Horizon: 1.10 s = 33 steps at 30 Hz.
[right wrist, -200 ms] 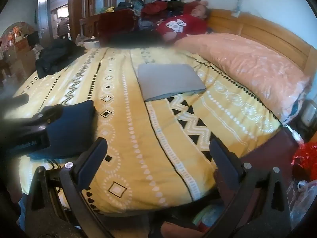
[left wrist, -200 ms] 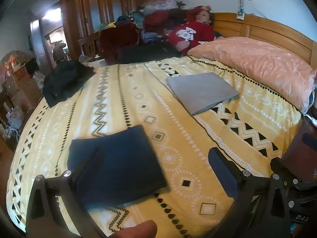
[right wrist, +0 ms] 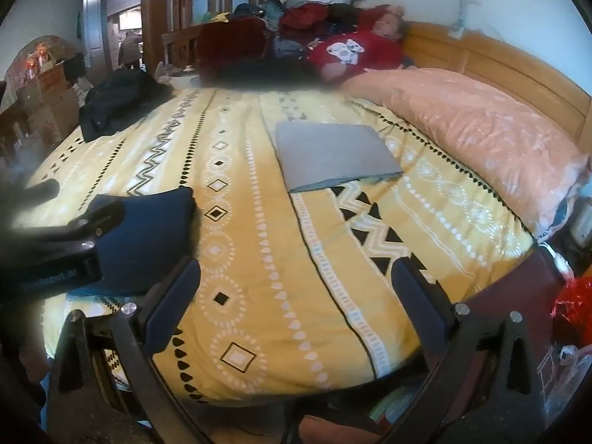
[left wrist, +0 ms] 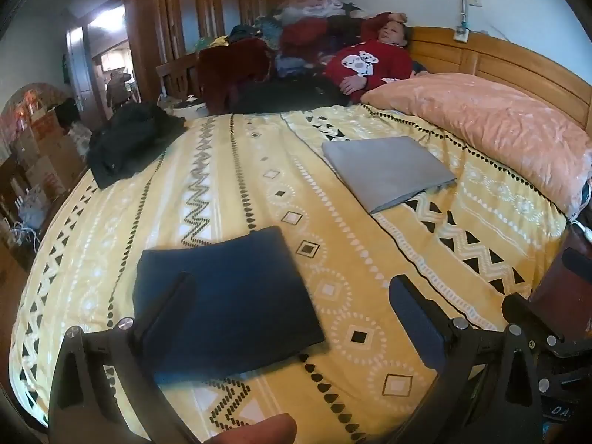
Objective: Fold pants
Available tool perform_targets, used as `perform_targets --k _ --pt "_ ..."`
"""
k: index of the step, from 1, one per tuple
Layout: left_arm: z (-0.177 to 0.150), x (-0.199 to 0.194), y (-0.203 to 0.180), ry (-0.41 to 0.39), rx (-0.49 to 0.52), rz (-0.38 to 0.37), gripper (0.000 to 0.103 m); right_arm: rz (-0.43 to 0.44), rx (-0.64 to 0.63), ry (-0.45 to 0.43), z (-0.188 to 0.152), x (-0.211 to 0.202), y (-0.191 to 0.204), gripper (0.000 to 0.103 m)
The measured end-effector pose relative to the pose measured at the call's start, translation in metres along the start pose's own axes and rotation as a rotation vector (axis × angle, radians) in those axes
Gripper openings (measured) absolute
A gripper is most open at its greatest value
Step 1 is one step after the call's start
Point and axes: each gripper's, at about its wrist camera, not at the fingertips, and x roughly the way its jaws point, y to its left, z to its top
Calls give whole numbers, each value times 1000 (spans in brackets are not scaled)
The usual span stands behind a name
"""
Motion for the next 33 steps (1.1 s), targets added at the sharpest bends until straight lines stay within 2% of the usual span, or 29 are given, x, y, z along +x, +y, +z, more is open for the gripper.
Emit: perform_targets --k 2,3,4,7,10,12,17,19,22,27,28,30,33 --pt "1 -4 21 -7 -14 28 103 -1 -8 -2 4 0 22 103" --pt "-2 -12 6 -9 9 65 103 74 39 -26 2 -6 -6 103" --pt "-5 -12 -5 0 20 80 103 105 54 -25 2 -8 -24 103" --pt "-11 -4 -32 12 79 38 103 72 134 -1 -1 -4 -44 103" --pt "-14 14 -79 16 202 -70 103 -44 274 31 -25 4 -97 103" --pt "-19 30 -118 52 288 -156 103 -145 397 74 -52 10 -145 103" --pt "-30 66 -247 131 484 -339 103 -389 706 212 -125 15 -269 103" --pt "-34 78 -297 164 532 -402 103 -488 788 240 -150 9 -305 103" --pt "-45 90 -373 202 597 -490 103 -580 875 283 -184 6 -342 103" --pt "-70 106 -470 259 667 -579 103 -631 936 369 -219 8 -370 103" --pt "-77 112 -492 268 687 -579 103 -614 949 340 -225 4 -374 103" --pt "-87 123 -510 277 717 -573 103 -577 956 317 -228 1 -376 103" --pt "-100 136 -538 288 746 -575 103 -570 935 297 -228 0 -379 103"
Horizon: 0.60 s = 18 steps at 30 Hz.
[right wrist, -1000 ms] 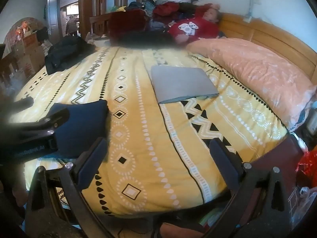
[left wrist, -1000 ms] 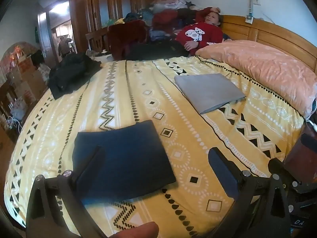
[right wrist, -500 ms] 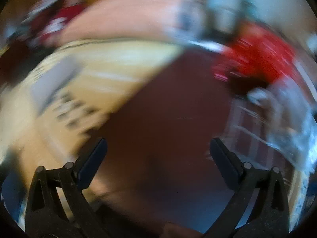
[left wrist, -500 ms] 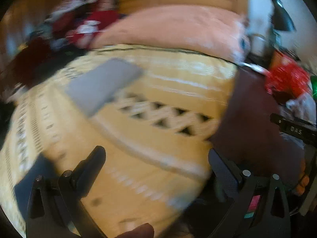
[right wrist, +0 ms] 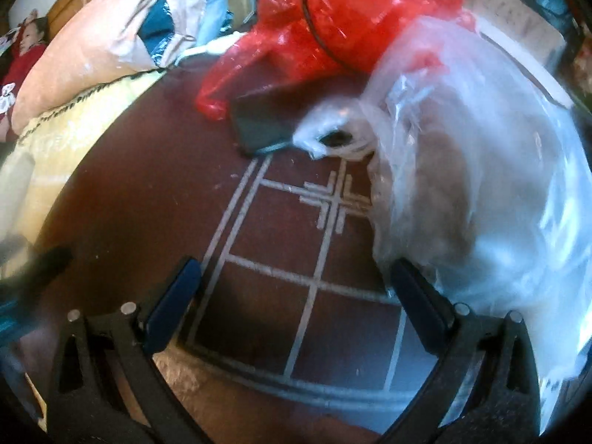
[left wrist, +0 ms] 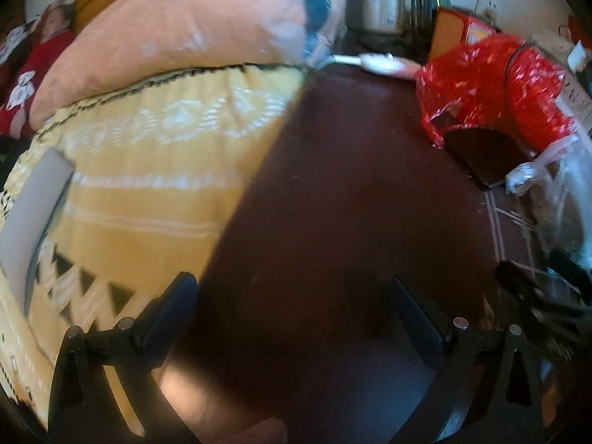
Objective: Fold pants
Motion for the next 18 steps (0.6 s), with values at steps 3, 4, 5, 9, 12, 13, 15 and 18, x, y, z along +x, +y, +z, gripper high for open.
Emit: perform_targets --k 3,4,5,9,12,13,15,18 --pt "13 13 -6 -48 4 -12 103 -9 20 -14 0 -2 -9 103" --pt "20 18 -10 -47 7 -16 103 -13 27 -15 1 -3 -8 103" --pt "28 24 -14 -49 10 -17 103 -15 30 -19 3 0 -8 103" --pt "49 37 -22 -46 12 -21 103 -45 68 -19 7 7 -8 103" --pt "61 44 -32 -46 14 -20 103 -70 105 -17 20 21 0 103" --pt "64 45 -38 -46 16 -22 103 -77 117 -18 23 24 1 103" --pt "65 45 -52 -46 29 -31 103 -93 143 -18 26 27 2 103" --pt "64 44 -81 -43 78 -65 103 -106 156 -21 25 30 1 103"
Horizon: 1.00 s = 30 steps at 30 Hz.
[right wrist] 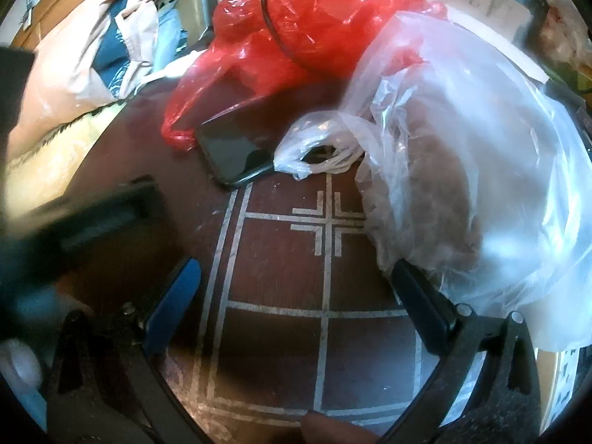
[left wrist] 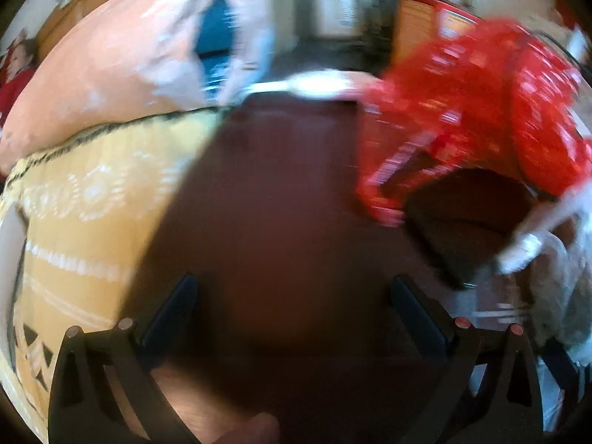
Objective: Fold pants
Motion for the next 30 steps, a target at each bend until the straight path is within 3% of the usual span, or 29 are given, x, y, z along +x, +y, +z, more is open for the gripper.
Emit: perform_targets --k 3,30 --pt "-5 -4 -18 1 61 -41 103 -2 6 -2 0 2 -1 103" --pt "-5 -8 -15 4 70 -47 103 -4 15 -7 -3 3 -2 103"
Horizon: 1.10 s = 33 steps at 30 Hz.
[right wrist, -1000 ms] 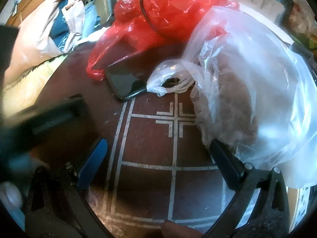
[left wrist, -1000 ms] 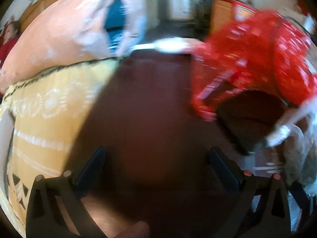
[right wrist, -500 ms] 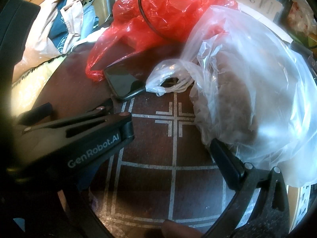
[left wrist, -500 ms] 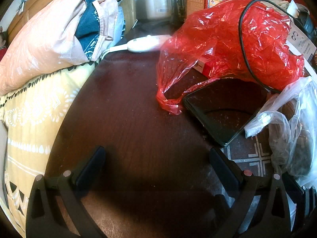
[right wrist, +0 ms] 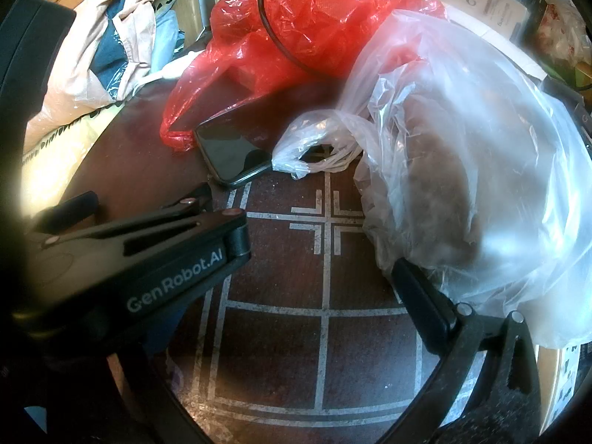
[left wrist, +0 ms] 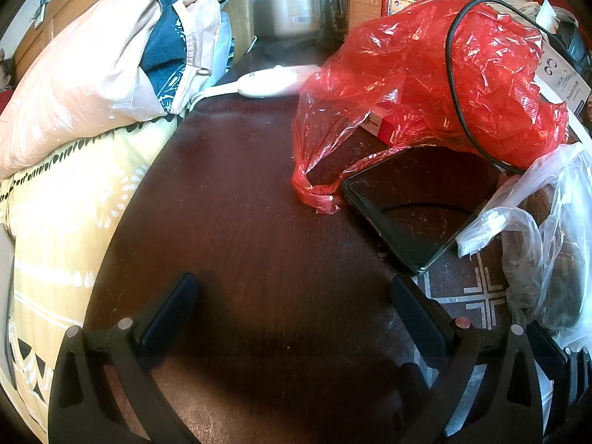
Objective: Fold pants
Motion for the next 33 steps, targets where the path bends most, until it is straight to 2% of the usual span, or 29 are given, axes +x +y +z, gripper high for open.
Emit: perform_targets --k 33 --pt "-1 0 0 0 8 -4 103 -8 8 2 0 0 0 103"
